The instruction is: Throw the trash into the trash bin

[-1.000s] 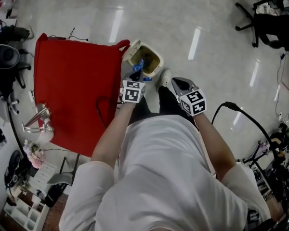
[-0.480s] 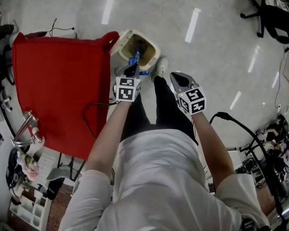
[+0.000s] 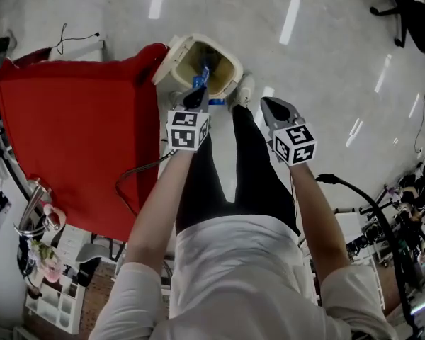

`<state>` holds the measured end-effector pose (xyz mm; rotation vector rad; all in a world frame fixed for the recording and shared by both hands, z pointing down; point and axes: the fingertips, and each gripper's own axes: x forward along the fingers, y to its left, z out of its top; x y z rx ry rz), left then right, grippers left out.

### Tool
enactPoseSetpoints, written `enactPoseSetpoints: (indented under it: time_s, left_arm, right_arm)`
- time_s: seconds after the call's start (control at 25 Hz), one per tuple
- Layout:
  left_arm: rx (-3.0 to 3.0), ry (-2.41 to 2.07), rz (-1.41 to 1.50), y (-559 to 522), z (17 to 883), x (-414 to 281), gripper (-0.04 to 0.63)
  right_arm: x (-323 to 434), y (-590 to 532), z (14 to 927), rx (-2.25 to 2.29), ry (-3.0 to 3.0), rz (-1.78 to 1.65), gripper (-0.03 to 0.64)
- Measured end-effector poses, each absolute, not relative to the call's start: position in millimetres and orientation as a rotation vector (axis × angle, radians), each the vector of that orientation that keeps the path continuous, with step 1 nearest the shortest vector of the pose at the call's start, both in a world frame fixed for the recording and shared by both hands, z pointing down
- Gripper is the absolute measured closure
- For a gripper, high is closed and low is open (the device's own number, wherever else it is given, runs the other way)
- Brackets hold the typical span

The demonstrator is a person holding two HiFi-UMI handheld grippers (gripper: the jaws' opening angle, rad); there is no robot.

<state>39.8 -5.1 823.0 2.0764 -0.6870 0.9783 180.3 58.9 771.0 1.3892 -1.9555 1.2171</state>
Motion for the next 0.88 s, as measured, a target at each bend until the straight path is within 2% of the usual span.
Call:
enactPoseSetpoints:
  time_s: [0.68, 0.76, 0.84, 0.88]
  left_arm:
    - [1.907, -0.764, 0.844, -29, 909, 18, 0.585]
    - [1.920, -0.767, 0.825, -28, 908, 17, 0.554]
    - [1.935, -0.761, 0.821, -28, 907, 18, 0.451]
    - [1.940, -0.762, 0.822, -27, 907, 18, 0.436]
  right_arm:
    - [162, 73, 846, 1.369, -1.933, 1.314, 0.615]
    - [162, 76, 851, 1.375, -1.923, 1.325, 0.615]
    - [162, 76, 853, 1.381, -1.920, 1.329, 0.615]
    - [162, 76, 852, 1.383, -1.920, 1.328, 0.615]
